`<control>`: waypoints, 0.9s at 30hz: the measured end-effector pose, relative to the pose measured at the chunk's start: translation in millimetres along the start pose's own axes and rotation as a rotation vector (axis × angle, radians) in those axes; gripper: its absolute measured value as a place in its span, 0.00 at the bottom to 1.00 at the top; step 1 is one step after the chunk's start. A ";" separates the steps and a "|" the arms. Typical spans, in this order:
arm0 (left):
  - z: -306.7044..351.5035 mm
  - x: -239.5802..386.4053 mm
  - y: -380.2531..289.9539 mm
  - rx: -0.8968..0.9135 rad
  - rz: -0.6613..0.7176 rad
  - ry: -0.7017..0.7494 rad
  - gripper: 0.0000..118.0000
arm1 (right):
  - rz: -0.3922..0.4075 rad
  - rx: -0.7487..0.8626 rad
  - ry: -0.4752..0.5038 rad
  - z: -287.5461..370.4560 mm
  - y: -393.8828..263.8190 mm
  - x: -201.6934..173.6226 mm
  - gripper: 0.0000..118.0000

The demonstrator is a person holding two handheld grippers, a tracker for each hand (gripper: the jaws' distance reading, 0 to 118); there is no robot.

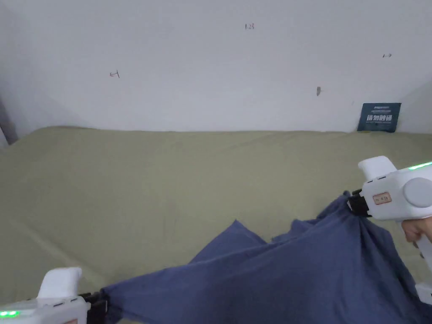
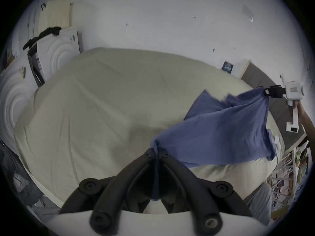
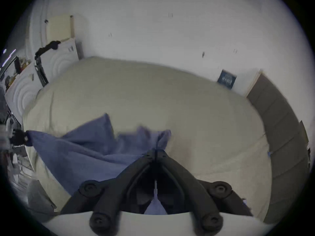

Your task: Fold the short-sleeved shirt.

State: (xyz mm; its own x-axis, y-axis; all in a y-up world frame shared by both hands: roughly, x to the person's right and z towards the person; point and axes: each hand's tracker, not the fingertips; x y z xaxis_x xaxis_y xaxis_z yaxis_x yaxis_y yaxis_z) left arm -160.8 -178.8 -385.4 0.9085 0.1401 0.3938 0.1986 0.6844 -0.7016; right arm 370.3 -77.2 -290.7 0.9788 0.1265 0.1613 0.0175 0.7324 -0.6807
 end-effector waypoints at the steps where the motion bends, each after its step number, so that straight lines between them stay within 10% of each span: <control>1: 10.7 4.5 11.3 0.035 -0.017 -0.005 0.02 | 0.007 0.030 -0.009 21.0 7.5 3.7 0.02; 13: 138.0 59.9 185.3 0.318 -0.071 0.010 0.02 | -0.082 0.389 -0.116 234.1 82.8 53.1 0.02; 27: 174.7 110.0 336.3 0.364 -0.154 0.171 0.02 | -0.226 0.506 -0.129 242.8 156.3 93.8 0.02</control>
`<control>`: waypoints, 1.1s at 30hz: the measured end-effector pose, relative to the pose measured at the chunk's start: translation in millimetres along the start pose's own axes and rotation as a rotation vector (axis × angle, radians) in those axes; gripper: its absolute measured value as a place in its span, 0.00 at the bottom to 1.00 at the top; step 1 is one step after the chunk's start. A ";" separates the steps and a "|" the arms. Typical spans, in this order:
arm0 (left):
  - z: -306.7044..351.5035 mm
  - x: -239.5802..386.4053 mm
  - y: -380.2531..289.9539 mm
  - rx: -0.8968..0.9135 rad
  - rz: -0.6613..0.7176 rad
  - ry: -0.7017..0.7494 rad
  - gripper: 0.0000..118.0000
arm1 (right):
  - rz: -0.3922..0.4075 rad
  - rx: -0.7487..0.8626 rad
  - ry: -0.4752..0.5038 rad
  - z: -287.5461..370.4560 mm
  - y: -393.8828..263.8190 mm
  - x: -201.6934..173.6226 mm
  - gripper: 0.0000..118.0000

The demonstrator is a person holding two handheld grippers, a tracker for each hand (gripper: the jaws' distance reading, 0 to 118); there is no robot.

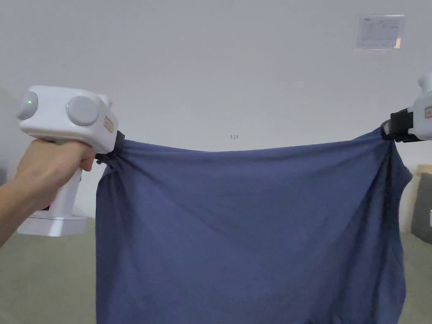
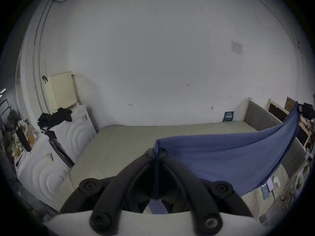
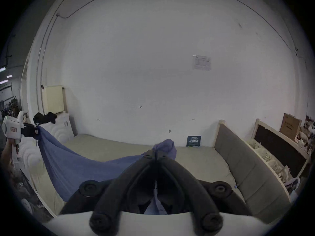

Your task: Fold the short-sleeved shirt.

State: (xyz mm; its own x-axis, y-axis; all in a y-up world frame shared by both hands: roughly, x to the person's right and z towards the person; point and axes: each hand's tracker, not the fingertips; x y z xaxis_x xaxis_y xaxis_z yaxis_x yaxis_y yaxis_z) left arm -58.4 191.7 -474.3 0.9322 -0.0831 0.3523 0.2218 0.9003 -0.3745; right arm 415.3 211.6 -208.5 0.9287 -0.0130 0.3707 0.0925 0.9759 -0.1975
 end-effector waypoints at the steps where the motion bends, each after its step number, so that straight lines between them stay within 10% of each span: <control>1: -8.9 1.5 5.6 0.000 0.008 -0.001 0.02 | -0.007 0.001 0.002 -9.7 2.7 0.7 0.02; 33: -294.8 24.9 9.0 0.014 0.017 0.197 0.02 | 0.064 -0.057 -0.120 -314.5 -38.1 -18.2 0.02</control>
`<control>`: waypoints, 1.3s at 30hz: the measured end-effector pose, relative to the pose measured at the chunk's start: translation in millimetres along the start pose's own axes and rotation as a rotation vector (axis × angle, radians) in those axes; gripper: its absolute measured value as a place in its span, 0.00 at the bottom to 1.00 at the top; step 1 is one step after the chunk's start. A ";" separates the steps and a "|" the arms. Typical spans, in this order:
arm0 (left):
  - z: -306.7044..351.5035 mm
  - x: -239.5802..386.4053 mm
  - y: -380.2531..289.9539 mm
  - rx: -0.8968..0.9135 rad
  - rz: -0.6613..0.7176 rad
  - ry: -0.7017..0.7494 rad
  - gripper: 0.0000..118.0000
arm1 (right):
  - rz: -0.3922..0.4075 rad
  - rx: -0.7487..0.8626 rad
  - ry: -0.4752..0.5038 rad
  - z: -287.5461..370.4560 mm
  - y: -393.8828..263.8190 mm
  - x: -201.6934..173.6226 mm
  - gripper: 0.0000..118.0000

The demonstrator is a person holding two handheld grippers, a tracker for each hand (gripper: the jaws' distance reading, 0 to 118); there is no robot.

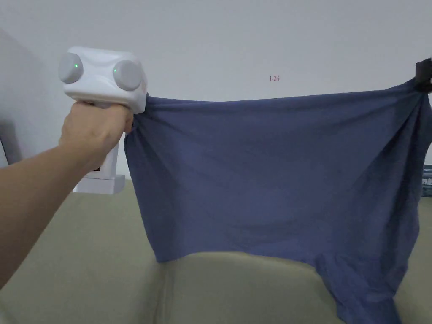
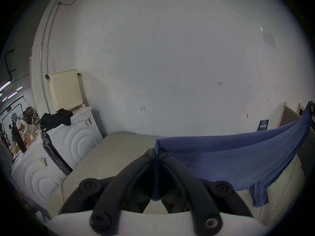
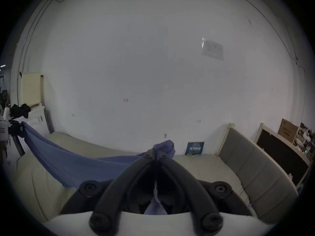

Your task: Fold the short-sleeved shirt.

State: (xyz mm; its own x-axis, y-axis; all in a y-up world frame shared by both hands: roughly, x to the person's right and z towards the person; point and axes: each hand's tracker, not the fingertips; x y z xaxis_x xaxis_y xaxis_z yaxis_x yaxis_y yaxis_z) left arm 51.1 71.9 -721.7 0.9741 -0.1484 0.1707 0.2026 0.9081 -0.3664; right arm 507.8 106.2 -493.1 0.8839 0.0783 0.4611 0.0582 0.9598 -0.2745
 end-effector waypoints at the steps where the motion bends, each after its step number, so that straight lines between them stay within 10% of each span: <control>1: -5.2 1.7 -12.9 -0.009 0.004 -0.017 0.02 | -0.001 -0.026 0.004 -5.4 -13.2 -0.1 0.02; 16: 101.4 -32.4 -285.2 -0.260 -0.104 -0.223 0.02 | -0.012 -0.389 0.114 170.4 -317.7 3.5 0.02; 21: 161.5 -63.1 -378.3 -0.364 -0.077 -0.220 0.02 | -0.127 -0.472 0.142 257.0 -406.4 14.1 0.02; 39: 297.7 -124.0 -480.1 -0.430 -0.006 -0.293 0.02 | -0.179 -0.510 0.163 407.3 -477.3 31.5 0.02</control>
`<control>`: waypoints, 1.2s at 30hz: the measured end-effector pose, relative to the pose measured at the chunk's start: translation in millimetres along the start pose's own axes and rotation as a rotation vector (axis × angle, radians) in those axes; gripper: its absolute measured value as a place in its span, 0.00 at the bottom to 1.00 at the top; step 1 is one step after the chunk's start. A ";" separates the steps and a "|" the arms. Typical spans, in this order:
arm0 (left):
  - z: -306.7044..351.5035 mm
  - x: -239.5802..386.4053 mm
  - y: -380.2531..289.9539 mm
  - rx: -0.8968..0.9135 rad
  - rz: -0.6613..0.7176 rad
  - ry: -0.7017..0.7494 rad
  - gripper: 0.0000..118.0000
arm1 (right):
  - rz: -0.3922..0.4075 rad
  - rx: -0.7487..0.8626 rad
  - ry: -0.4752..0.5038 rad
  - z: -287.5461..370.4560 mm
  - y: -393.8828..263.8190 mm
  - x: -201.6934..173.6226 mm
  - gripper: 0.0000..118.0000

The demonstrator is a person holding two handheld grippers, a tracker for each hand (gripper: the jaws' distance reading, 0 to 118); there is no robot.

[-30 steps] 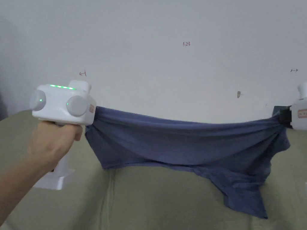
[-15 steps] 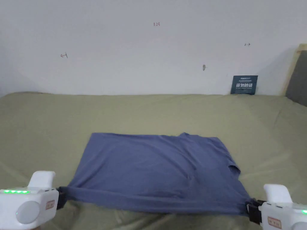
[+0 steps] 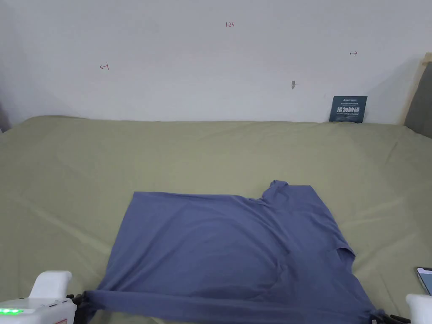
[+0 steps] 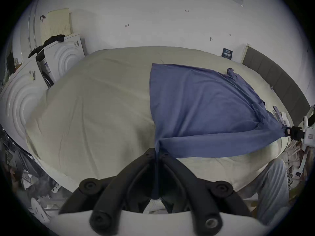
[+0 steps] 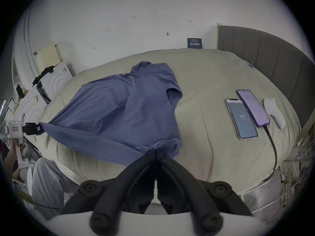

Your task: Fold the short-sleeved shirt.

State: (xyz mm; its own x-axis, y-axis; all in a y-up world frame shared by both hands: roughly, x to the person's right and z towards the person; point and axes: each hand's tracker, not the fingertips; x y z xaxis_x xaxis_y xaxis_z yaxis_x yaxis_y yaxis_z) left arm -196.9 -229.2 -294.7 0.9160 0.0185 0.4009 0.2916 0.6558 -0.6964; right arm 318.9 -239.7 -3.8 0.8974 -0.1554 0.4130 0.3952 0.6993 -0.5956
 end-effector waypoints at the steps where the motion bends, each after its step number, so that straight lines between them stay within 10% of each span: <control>1: -0.7 1.1 -2.2 -0.010 0.006 -0.007 0.02 | -0.005 -0.011 0.002 -1.1 -1.2 1.2 0.02; 6: -0.6 1.5 -6.4 -0.023 0.028 -0.016 0.08 | -0.034 -0.029 -0.003 -2.8 -6.6 2.1 0.09; 7: 0.7 1.3 -6.6 -0.020 0.030 -0.015 0.19 | -0.039 -0.039 0.001 -3.7 -6.4 2.0 0.22; 8: 1.6 0.8 -5.6 -0.019 0.033 -0.020 0.59 | -0.034 -0.042 -0.008 -3.9 -5.8 1.5 0.56; 10: 3.5 3.0 -3.1 -0.018 0.055 -0.023 0.72 | -0.035 -0.027 -0.026 -2.2 -1.8 1.3 0.67; 12: 13.1 3.5 0.3 0.071 0.097 -0.081 1.00 | -0.080 0.037 0.005 4.0 4.1 1.1 0.99; 22: 62.4 59.7 58.9 0.292 -0.009 -0.148 0.90 | -0.017 0.280 0.045 40.7 60.2 -46.1 0.95; 25: 68.7 71.0 59.7 0.389 -0.037 -0.078 0.00 | 0.050 0.376 -0.011 49.1 63.0 -62.0 0.04; 36: 70.2 57.2 51.1 0.349 0.004 -0.056 0.00 | 0.038 0.372 -0.015 40.5 56.3 -54.5 0.02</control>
State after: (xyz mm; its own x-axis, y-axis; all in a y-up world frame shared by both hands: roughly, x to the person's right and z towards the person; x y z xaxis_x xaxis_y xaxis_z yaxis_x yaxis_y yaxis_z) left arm -148.9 -141.7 -265.5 0.8975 0.0564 0.4374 0.1676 0.8738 -0.4564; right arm 284.3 -163.6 -32.0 0.9060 -0.1161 0.4070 0.2607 0.9107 -0.3204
